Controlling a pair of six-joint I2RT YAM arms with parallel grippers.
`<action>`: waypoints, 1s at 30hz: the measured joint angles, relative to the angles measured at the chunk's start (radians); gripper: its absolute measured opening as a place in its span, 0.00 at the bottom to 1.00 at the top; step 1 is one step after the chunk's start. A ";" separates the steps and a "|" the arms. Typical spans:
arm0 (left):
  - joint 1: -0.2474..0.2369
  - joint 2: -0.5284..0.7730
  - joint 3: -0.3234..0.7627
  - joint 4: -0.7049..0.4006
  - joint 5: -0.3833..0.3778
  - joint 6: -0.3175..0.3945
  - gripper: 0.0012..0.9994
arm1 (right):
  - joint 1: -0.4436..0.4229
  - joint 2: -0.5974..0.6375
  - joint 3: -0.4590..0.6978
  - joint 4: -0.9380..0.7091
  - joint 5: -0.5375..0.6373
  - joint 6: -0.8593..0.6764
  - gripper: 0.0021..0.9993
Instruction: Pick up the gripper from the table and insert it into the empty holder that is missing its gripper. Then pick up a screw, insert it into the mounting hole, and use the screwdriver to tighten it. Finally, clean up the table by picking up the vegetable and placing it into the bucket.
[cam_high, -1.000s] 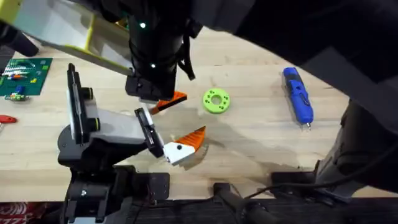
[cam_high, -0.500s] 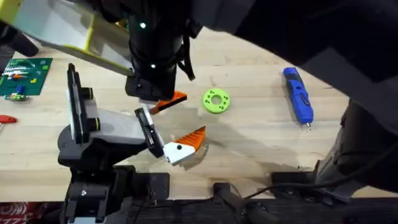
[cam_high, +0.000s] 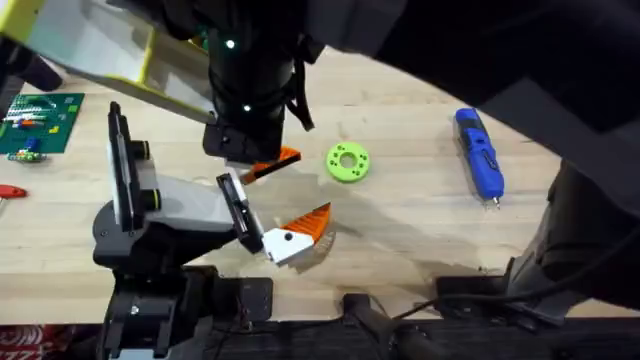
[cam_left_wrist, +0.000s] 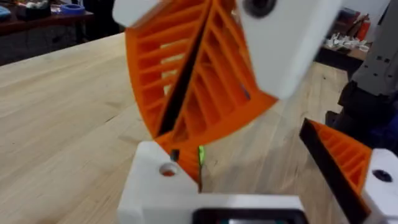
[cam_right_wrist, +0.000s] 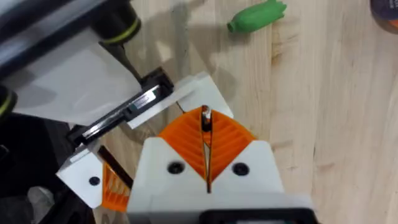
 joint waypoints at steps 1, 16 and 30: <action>0.000 0.000 0.000 0.000 0.000 0.000 0.99 | 0.000 0.000 0.000 0.000 0.000 0.000 0.01; 0.000 0.000 0.000 0.000 0.000 0.000 0.99 | 0.000 0.034 -0.002 0.002 0.000 0.001 0.01; 0.000 0.000 0.000 0.000 0.000 0.000 0.99 | 0.000 0.034 -0.002 -0.013 0.000 0.001 0.01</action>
